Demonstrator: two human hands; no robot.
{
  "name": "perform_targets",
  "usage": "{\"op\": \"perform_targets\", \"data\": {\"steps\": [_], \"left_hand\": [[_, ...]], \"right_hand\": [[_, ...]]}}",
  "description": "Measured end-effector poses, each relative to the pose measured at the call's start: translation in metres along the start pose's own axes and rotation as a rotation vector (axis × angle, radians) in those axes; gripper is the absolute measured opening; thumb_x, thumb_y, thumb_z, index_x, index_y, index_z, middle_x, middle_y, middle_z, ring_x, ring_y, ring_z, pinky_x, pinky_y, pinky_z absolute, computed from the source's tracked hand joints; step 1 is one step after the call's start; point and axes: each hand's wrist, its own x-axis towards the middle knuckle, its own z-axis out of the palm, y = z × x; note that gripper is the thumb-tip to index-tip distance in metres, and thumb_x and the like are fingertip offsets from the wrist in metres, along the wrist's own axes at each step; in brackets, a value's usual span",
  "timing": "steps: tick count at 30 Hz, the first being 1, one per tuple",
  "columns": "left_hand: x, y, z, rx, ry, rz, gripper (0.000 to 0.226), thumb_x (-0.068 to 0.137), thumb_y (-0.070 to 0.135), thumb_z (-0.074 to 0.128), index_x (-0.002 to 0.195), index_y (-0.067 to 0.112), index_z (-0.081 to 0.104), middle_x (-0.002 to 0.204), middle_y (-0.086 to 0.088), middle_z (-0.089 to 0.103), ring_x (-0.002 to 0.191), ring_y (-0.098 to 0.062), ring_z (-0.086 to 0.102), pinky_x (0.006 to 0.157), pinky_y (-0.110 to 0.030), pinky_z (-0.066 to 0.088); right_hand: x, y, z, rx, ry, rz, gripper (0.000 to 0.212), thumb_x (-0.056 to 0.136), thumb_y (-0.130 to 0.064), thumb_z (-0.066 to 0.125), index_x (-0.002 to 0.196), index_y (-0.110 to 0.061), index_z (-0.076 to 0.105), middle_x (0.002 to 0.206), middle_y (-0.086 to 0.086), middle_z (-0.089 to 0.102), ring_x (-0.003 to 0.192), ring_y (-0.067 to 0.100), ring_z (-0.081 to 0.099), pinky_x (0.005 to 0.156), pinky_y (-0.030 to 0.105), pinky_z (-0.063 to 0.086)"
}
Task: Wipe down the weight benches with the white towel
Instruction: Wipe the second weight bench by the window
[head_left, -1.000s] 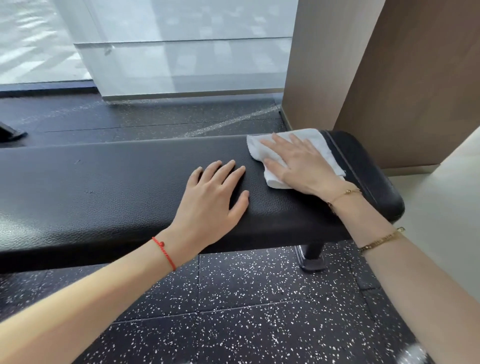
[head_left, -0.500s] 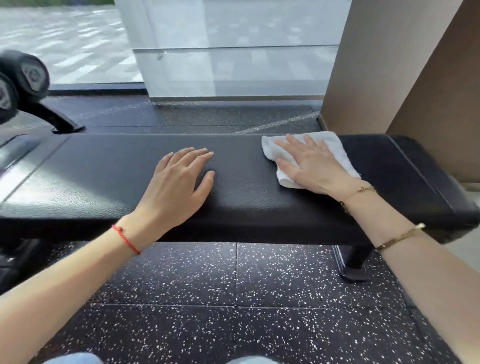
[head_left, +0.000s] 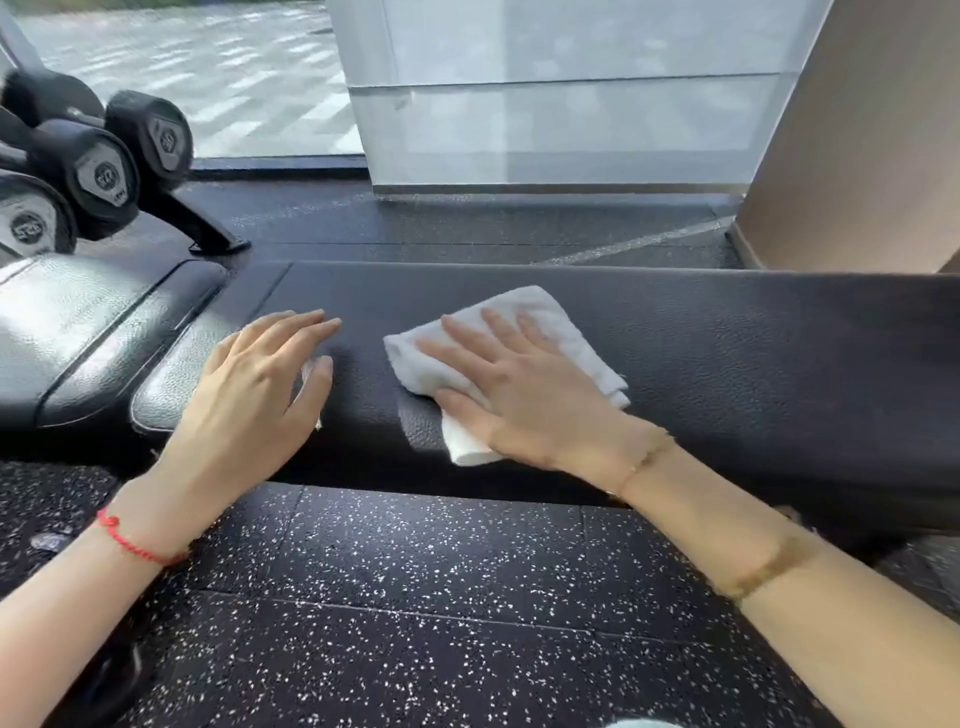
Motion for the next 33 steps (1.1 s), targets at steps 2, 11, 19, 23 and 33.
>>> {"op": "perform_targets", "data": {"steps": [2,11,19,23,33], "left_hand": [[0.001,-0.016,0.001,-0.009,-0.017,0.025,0.052,0.096,0.039,0.033,0.14,0.018,0.053,0.146,0.001,0.052,0.141,-0.021,0.038,0.116,-0.049,0.032],[0.006,-0.068,-0.002,0.041,-0.003,0.127,0.053,0.098,0.038,0.029,0.141,0.017,0.053,0.147,0.0,0.051,0.141,-0.02,0.039,0.117,-0.035,0.023],[0.011,-0.093,0.0,-0.044,0.001,0.168,0.053,0.096,0.039,0.031,0.139,0.016,0.053,0.145,0.0,0.052,0.137,-0.021,0.039,0.116,-0.039,0.029],[0.01,-0.095,0.006,-0.08,0.055,0.154,0.051,0.095,0.036,0.035,0.136,0.014,0.056,0.142,-0.001,0.054,0.135,-0.023,0.041,0.114,-0.04,0.03],[0.006,-0.098,0.011,-0.163,0.135,0.149,0.043,0.093,0.028,0.044,0.129,0.013,0.061,0.133,-0.003,0.06,0.129,-0.025,0.048,0.11,-0.039,0.032]], "right_hand": [[-0.004,0.004,0.001,0.026,0.025,0.053,0.056,0.101,-0.059,0.018,0.154,-0.043,0.011,0.165,-0.013,0.005,0.152,0.019,-0.003,0.117,0.034,-0.014],[0.127,-0.009,0.002,0.017,-0.077,0.311,0.056,0.103,-0.055,0.017,0.156,-0.039,0.01,0.165,-0.008,0.006,0.152,0.025,-0.003,0.12,0.048,-0.008],[0.095,-0.075,0.011,0.031,-0.035,0.239,0.053,0.102,-0.056,0.019,0.153,-0.046,0.008,0.164,-0.015,0.001,0.152,0.019,-0.008,0.122,0.042,-0.011],[0.057,-0.094,0.015,0.01,0.022,0.236,0.058,0.097,-0.062,0.014,0.153,-0.047,0.012,0.163,-0.019,-0.002,0.151,0.013,-0.008,0.117,0.031,-0.017],[0.056,-0.103,0.016,0.014,0.033,0.339,0.059,0.097,-0.063,0.018,0.152,-0.045,0.022,0.163,-0.015,0.012,0.152,0.016,0.004,0.123,0.039,-0.002]]}}
